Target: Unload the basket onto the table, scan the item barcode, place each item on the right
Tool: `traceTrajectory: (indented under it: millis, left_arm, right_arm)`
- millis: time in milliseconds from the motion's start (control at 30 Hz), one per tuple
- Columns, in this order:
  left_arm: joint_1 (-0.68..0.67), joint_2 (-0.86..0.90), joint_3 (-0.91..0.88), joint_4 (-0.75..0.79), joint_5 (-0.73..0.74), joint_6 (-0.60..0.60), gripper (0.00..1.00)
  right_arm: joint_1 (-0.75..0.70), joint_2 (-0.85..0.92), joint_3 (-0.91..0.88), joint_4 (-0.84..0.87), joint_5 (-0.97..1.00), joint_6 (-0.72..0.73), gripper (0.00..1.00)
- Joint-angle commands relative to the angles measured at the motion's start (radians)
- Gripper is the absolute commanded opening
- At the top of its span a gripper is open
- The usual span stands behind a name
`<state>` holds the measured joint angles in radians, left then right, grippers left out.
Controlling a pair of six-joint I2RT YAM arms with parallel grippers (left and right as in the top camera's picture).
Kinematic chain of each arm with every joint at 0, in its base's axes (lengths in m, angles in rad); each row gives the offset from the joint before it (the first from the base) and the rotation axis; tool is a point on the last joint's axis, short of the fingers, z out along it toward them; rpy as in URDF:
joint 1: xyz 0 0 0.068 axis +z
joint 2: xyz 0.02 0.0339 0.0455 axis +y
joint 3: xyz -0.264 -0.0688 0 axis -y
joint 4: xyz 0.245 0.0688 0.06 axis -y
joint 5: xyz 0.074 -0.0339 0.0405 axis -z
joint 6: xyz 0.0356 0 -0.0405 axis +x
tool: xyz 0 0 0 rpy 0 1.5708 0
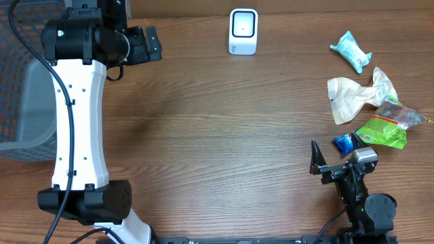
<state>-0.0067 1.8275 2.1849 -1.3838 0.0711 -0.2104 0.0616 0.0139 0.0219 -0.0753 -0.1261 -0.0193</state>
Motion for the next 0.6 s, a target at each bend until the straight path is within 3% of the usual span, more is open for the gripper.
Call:
traceTrajectory:
  millis: [0,133,400,567]
  left_arm:
    - [-0.016,-0.070,0.003,0.010,-0.062,0.029,1.00]
    - [-0.056,-0.182,-0.132,0.174,-0.085,0.146,1.00]
    - [-0.069,-0.589,-0.898,0.952,0.057,0.291,1.00]
    - [-0.039,-0.853,-1.324,1.225,0.059,0.320,1.00]
  right_arm:
    - [0.007,-0.011,-0.014,0.006,0.001,-0.004,1.00]
    - [0.007,-0.011,-0.014,0.006,0.001,-0.004,1.00]
    - [0.007,-0.011,-0.014,0.006,0.001,-0.004,1.00]
    - [0.007,-0.011,-0.014,0.006,0.001,-0.004,1.00]
